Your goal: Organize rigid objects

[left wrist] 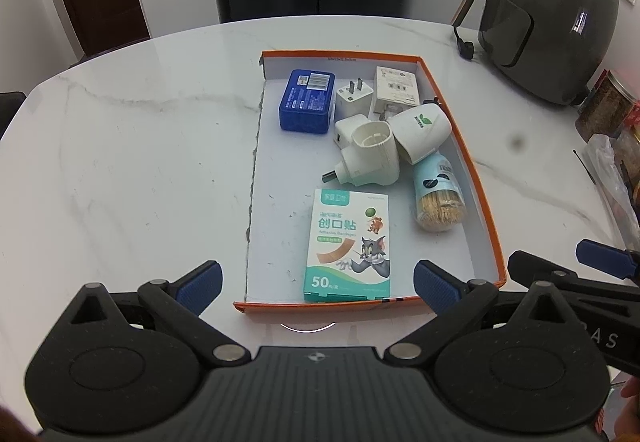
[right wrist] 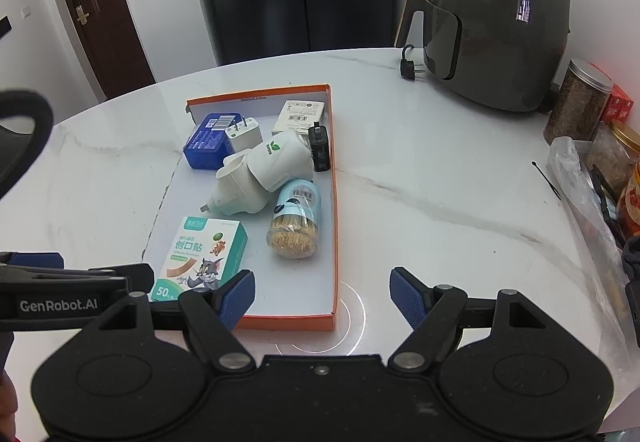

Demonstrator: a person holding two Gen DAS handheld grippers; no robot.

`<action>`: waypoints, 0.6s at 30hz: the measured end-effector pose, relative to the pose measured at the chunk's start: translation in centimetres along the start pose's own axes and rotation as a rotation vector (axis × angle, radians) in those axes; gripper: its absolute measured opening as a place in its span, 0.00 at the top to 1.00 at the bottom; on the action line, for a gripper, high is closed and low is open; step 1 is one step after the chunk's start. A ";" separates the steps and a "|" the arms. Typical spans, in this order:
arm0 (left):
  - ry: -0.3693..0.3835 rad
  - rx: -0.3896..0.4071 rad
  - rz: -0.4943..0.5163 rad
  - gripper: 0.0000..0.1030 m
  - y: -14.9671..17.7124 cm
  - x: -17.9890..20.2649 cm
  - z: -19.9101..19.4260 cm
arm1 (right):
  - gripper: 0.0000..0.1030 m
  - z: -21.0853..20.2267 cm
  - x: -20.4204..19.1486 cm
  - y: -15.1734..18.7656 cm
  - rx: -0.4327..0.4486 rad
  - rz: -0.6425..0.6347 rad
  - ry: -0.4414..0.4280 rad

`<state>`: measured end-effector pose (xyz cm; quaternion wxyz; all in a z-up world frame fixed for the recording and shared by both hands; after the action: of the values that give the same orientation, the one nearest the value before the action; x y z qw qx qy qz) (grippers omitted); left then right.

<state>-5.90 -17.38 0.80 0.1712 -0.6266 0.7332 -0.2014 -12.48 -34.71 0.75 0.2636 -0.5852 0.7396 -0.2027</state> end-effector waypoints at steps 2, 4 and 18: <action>0.002 -0.001 0.001 0.00 0.1 0.1 -0.1 | 0.14 -0.1 0.1 0.1 0.001 0.002 0.002; 0.004 0.000 0.002 0.00 0.1 0.1 -0.1 | 0.14 -0.2 0.1 0.1 0.002 0.004 0.002; 0.010 -0.002 0.002 0.00 0.4 0.4 -0.3 | 0.14 -0.5 0.2 0.4 0.004 0.009 0.008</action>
<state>-6.48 -17.71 0.85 0.1671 -0.6250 0.7348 -0.2037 -13.18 -34.85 0.88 0.2627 -0.5805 0.7429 -0.2052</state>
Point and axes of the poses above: each gripper's, at about its wrist camera, not at the fingertips, and z roughly the way its jaws point, x to its right, y to its underside, the point moved 1 cm from there along z, roughly the way its jaws point, and after that the axes turned 1 degree about -x, right-handed, at the moved point
